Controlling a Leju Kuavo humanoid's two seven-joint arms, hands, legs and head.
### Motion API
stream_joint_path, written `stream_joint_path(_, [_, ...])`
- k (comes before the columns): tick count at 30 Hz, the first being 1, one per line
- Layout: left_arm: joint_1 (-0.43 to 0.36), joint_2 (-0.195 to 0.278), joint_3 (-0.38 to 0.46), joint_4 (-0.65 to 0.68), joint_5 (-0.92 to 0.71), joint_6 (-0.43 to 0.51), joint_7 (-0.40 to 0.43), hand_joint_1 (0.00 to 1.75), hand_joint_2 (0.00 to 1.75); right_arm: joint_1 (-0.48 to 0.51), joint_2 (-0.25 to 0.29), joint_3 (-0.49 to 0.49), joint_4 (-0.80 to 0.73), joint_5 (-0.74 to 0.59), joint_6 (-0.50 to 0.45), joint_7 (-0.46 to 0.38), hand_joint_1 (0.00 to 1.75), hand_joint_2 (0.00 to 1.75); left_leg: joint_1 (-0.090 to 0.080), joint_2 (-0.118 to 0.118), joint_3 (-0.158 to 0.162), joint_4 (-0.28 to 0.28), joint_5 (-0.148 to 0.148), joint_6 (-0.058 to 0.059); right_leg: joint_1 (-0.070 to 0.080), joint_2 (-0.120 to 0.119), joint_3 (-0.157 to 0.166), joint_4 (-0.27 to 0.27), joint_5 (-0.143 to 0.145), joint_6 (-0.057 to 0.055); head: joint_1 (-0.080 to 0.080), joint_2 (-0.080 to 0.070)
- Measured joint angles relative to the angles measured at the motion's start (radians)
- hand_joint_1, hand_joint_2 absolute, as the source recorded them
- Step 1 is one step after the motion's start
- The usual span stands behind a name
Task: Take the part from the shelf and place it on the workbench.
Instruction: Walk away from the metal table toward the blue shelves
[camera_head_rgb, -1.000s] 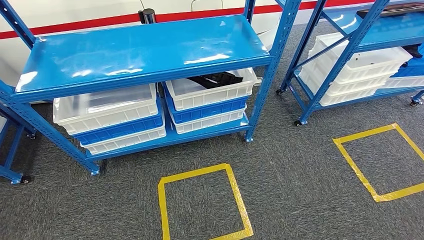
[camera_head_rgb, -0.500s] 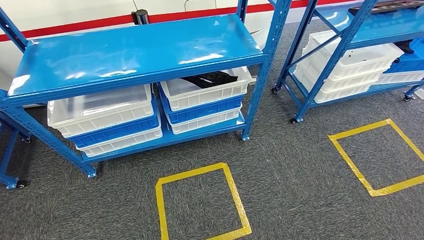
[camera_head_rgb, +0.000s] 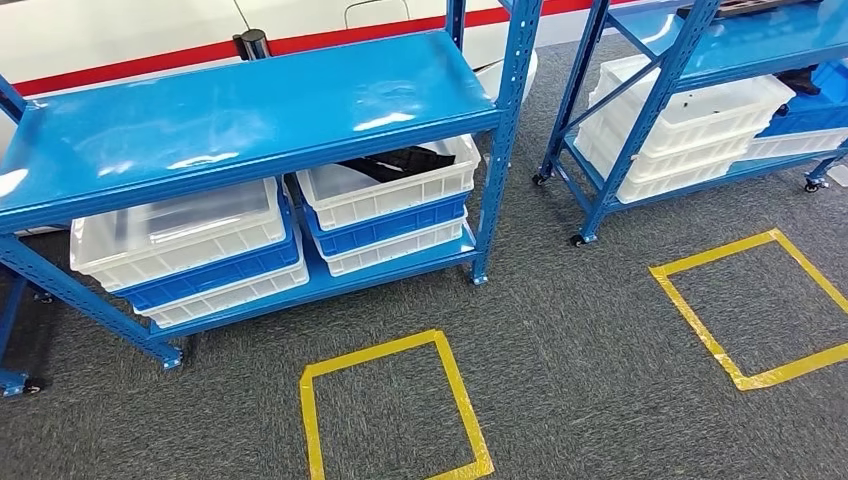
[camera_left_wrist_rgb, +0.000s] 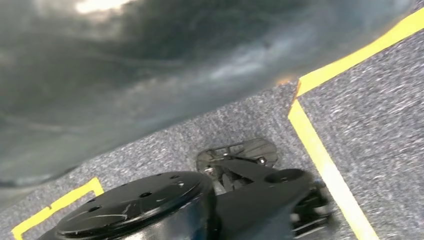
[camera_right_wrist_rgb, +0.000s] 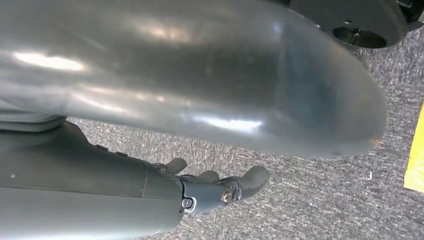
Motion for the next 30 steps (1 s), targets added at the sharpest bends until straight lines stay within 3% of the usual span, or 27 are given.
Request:
stream_joint_path(2, [-0.001, 0.000, 0.001, 0.000, 0.000, 0.000, 0.000, 0.00, 0.00, 0.000, 0.000, 0.000, 0.000, 0.000, 0.000, 0.000, 0.00, 0.00, -0.003, -0.001, 0.055, -0.127, 0.058, 0.005, 0.005, 0.004, 0.008, 0.001, -0.009, 0.008, -0.001, 0.000])
stream_joint_path(3, [-0.002, 0.000, 0.002, 0.000, 0.000, 0.000, 0.000, 0.00, 0.00, 0.000, 0.001, 0.000, 0.000, 0.000, 0.000, 0.000, 0.00, 0.00, -0.006, -0.001, 0.070, -0.161, 0.067, 0.006, 0.007, 0.005, 0.009, 0.001, -0.012, 0.013, -0.002, 0.000])
stream_joint_path(5, [-0.003, 0.000, 0.003, 0.000, 0.000, 0.000, 0.000, 0.00, 0.00, -0.001, 0.001, 0.000, 0.000, 0.000, 0.000, 0.000, 0.00, 0.00, -0.012, -0.002, 0.074, -0.178, 0.064, 0.010, 0.007, 0.006, 0.008, -0.003, -0.015, 0.025, -0.003, 0.000])
stream_joint_path(8, [-0.002, -0.001, 0.005, 0.000, 0.000, 0.000, -0.001, 0.00, 0.00, 0.000, 0.000, 0.000, 0.000, 0.000, 0.000, 0.000, 0.00, 0.00, -0.010, -0.002, 0.082, -0.192, 0.068, 0.028, 0.005, 0.002, -0.006, 0.022, -0.033, 0.036, -0.001, 0.000])
stream_joint_path(11, [-0.004, -0.002, 0.005, 0.000, 0.000, 0.000, -0.002, 0.00, 0.00, -0.001, 0.000, 0.000, 0.000, 0.000, 0.000, 0.000, 0.00, 0.00, -0.011, 0.000, 0.087, -0.195, 0.066, 0.040, 0.005, -0.001, -0.107, 0.207, -0.105, 0.027, 0.006, 0.000])
stream_joint_path(12, [-0.005, -0.002, 0.006, 0.000, 0.000, 0.000, -0.002, 0.00, 0.00, 0.000, 0.000, 0.000, 0.000, 0.002, 0.000, -0.001, 0.00, 0.00, -0.012, -0.001, 0.088, -0.195, 0.064, 0.041, 0.006, -0.001, -0.145, 0.269, -0.121, 0.028, 0.007, 0.000])
stream_joint_path(13, [-0.004, -0.002, 0.006, 0.000, 0.000, 0.000, -0.002, 0.00, 0.00, 0.002, 0.000, 0.000, 0.000, 0.003, 0.000, -0.003, 0.00, 0.00, -0.013, -0.002, 0.089, -0.195, 0.062, 0.042, 0.006, -0.001, -0.166, 0.293, -0.119, 0.033, 0.007, 0.000])
stream_joint_path(14, [-0.004, -0.002, 0.006, 0.000, 0.000, 0.000, -0.002, 0.00, 0.00, 0.003, 0.000, 0.000, 0.000, 0.005, 0.000, -0.004, 0.00, 0.00, -0.014, -0.003, 0.092, -0.195, 0.060, 0.043, 0.006, -0.001, -0.168, 0.279, -0.101, 0.041, 0.008, 0.000])
stream_joint_path(16, [-0.004, -0.004, 0.006, 0.000, 0.000, 0.000, -0.002, 0.00, 0.00, 0.004, -0.001, 0.000, 0.000, 0.010, 0.000, -0.008, 0.00, 0.00, -0.014, -0.006, 0.101, -0.195, 0.053, 0.039, 0.005, -0.004, -0.114, 0.144, -0.034, 0.056, 0.009, 0.000])
stream_joint_path(17, [-0.004, -0.005, 0.007, 0.000, 0.000, 0.000, -0.002, 0.00, 0.00, 0.003, -0.002, 0.000, 0.000, 0.012, 0.000, -0.009, 0.00, 0.00, -0.016, -0.007, 0.105, -0.194, 0.048, 0.035, 0.007, -0.005, -0.083, 0.076, -0.005, 0.056, 0.009, 0.000])
stream_joint_path(19, [-0.005, -0.006, 0.007, 0.000, 0.000, 0.000, -0.002, 0.00, 0.00, 0.001, -0.002, 0.000, 0.000, 0.015, 0.001, -0.011, 0.00, 0.00, -0.021, -0.007, 0.109, -0.194, 0.039, 0.025, 0.011, -0.007, -0.047, 0.005, 0.022, 0.042, 0.008, 0.000])
stream_joint_path(23, [-0.005, -0.006, 0.009, -0.001, -0.003, 0.001, -0.003, 0.00, 0.00, 0.003, -0.002, 0.000, 0.000, 0.015, 0.006, -0.011, 0.00, 0.00, -0.017, -0.005, 0.108, -0.171, 0.018, 0.006, 0.008, -0.005, -0.036, -0.002, 0.023, 0.010, 0.006, 0.000])
stream_joint_path(25, [-0.005, -0.007, 0.009, -0.001, -0.003, 0.001, -0.003, 0.00, 0.00, 0.003, -0.002, 0.000, 0.000, 0.016, 0.009, -0.011, 0.00, 0.00, -0.014, -0.003, 0.064, -0.073, -0.031, -0.003, 0.003, -0.006, -0.025, -0.006, 0.019, -0.002, 0.002, 0.000])
stream_joint_path(27, [-0.005, -0.007, 0.010, 0.000, -0.003, 0.001, -0.003, 0.00, 0.00, 0.003, -0.002, 0.000, 0.000, 0.016, 0.011, -0.011, 0.00, 0.00, -0.012, -0.002, -0.009, 0.059, -0.079, -0.009, 0.004, -0.006, -0.017, -0.006, 0.013, -0.011, 0.000, 0.000])
stream_joint_path(28, [-0.004, -0.007, 0.010, 0.000, -0.003, 0.001, -0.003, 0.00, 0.00, 0.003, -0.002, 0.000, 0.000, 0.016, 0.012, -0.011, 0.00, 0.00, -0.011, -0.001, -0.033, 0.093, -0.081, -0.010, 0.005, -0.005, -0.012, -0.006, 0.010, -0.013, 0.000, 0.000])
stream_joint_path(29, [-0.003, -0.007, 0.010, 0.000, -0.003, 0.001, -0.003, 0.00, 0.00, 0.003, -0.002, 0.000, 0.000, 0.016, 0.013, -0.011, 0.00, 0.00, -0.010, -0.001, -0.040, 0.089, -0.062, -0.011, 0.005, -0.004, -0.007, -0.006, 0.007, -0.013, 0.000, 0.000])
stream_joint_path(30, [-0.003, -0.006, 0.010, 0.000, -0.003, 0.001, -0.003, 0.00, 0.00, 0.004, -0.001, 0.000, 0.000, 0.016, 0.013, -0.011, 0.00, 0.00, -0.009, 0.000, -0.025, 0.045, -0.025, -0.010, 0.004, -0.002, -0.001, -0.005, 0.003, -0.011, 0.000, 0.000])
